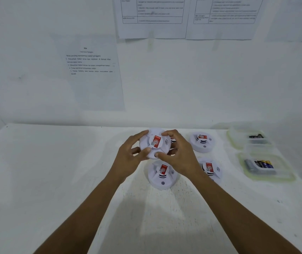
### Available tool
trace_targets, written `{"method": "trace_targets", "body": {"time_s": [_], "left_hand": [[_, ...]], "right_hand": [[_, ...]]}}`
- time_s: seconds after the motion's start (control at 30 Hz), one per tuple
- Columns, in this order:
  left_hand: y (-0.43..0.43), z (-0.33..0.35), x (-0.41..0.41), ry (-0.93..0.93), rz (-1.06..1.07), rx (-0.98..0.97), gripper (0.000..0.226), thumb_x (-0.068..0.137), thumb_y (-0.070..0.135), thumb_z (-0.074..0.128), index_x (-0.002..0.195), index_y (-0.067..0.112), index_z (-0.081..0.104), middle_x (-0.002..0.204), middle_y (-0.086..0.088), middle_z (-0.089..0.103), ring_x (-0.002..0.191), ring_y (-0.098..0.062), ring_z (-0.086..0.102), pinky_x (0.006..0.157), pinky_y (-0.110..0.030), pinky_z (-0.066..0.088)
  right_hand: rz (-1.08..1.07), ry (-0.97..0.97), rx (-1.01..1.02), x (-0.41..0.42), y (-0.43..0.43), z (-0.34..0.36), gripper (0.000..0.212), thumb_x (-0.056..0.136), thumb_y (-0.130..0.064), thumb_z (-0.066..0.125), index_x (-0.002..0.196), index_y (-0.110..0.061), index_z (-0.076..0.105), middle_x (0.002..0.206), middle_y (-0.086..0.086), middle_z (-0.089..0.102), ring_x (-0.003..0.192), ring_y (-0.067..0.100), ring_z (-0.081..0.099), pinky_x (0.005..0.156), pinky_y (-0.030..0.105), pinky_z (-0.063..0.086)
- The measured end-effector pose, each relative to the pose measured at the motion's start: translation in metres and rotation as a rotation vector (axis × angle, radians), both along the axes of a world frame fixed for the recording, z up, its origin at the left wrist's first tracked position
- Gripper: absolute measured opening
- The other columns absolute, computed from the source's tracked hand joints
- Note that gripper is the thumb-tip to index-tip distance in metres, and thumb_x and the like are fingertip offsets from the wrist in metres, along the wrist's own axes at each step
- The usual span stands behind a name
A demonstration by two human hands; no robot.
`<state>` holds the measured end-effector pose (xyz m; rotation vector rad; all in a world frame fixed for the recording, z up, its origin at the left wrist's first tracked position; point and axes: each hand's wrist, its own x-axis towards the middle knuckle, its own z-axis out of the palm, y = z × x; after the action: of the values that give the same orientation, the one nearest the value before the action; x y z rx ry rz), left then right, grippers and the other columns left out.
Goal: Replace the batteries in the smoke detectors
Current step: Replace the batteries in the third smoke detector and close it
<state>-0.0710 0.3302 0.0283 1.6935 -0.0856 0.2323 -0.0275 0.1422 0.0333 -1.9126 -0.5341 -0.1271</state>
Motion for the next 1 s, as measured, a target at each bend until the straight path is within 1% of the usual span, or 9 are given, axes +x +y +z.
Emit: {"method": "trace_targets", "body": {"time_s": [0.17,0.3,0.4,0.5,0.67,0.8,0.93,1.0], "left_hand": [[-0.004,0.002,0.003,-0.020,0.012,0.012,0.048,0.087,0.022,0.072,0.132,0.029,0.056,0.130,0.004,0.059,0.116,-0.020,0.061,0.089,-0.043,0.057],[-0.007,0.006,0.004,-0.024,0.010,-0.022,0.046,0.087,0.019,0.072,0.130,0.029,0.058,0.128,0.003,0.060,0.114,-0.020,0.063,0.084,-0.037,0.059],[-0.009,0.007,0.005,-0.024,0.002,-0.022,0.045,0.087,0.020,0.072,0.129,0.029,0.059,0.129,0.004,0.059,0.114,-0.022,0.063,0.085,-0.040,0.059],[-0.010,0.007,0.006,-0.018,-0.001,-0.026,0.045,0.087,0.021,0.072,0.129,0.030,0.059,0.128,0.005,0.059,0.114,-0.023,0.063,0.084,-0.040,0.059],[-0.013,0.007,0.006,-0.022,-0.010,-0.034,0.045,0.087,0.020,0.071,0.129,0.029,0.059,0.129,0.004,0.059,0.113,-0.022,0.063,0.084,-0.041,0.059],[-0.014,0.007,0.006,-0.024,-0.010,-0.029,0.045,0.087,0.019,0.072,0.129,0.028,0.059,0.129,0.003,0.059,0.113,-0.022,0.063,0.084,-0.040,0.059],[-0.014,0.007,0.004,-0.028,-0.009,-0.020,0.045,0.086,0.020,0.071,0.129,0.028,0.059,0.130,0.003,0.059,0.114,-0.022,0.063,0.086,-0.042,0.059],[-0.014,0.007,0.003,-0.025,-0.013,-0.027,0.045,0.086,0.020,0.072,0.129,0.028,0.059,0.130,0.003,0.059,0.114,-0.023,0.063,0.085,-0.043,0.059]], "right_hand": [[-0.017,-0.013,-0.001,0.002,-0.003,0.001,0.054,0.072,-0.029,0.084,0.116,-0.031,0.052,0.117,-0.004,0.063,0.101,0.014,0.064,0.076,0.034,0.061],[-0.015,-0.026,0.019,0.001,-0.006,0.006,0.052,0.073,-0.025,0.084,0.114,-0.029,0.053,0.116,-0.004,0.062,0.101,0.016,0.063,0.076,0.031,0.060],[-0.009,-0.041,0.011,0.001,-0.008,0.009,0.051,0.075,-0.024,0.084,0.114,-0.029,0.052,0.115,-0.004,0.061,0.101,0.015,0.063,0.075,0.025,0.058],[-0.009,-0.039,0.007,0.000,-0.009,0.011,0.050,0.075,-0.023,0.083,0.114,-0.030,0.051,0.114,-0.006,0.061,0.099,0.012,0.063,0.072,0.018,0.056],[-0.012,-0.052,0.009,-0.001,-0.012,0.011,0.050,0.076,-0.023,0.083,0.114,-0.030,0.052,0.115,-0.007,0.060,0.100,0.011,0.062,0.074,0.020,0.058],[-0.017,-0.055,0.005,-0.001,-0.013,0.011,0.050,0.076,-0.025,0.083,0.114,-0.031,0.051,0.114,-0.010,0.059,0.099,0.010,0.062,0.073,0.018,0.057],[-0.013,-0.067,0.007,-0.003,-0.013,0.011,0.050,0.075,-0.024,0.083,0.114,-0.030,0.051,0.113,-0.009,0.059,0.100,0.010,0.062,0.074,0.018,0.056],[-0.015,-0.071,0.003,-0.004,-0.013,0.012,0.050,0.075,-0.024,0.083,0.114,-0.030,0.051,0.113,-0.009,0.059,0.100,0.009,0.061,0.074,0.016,0.055]]}}
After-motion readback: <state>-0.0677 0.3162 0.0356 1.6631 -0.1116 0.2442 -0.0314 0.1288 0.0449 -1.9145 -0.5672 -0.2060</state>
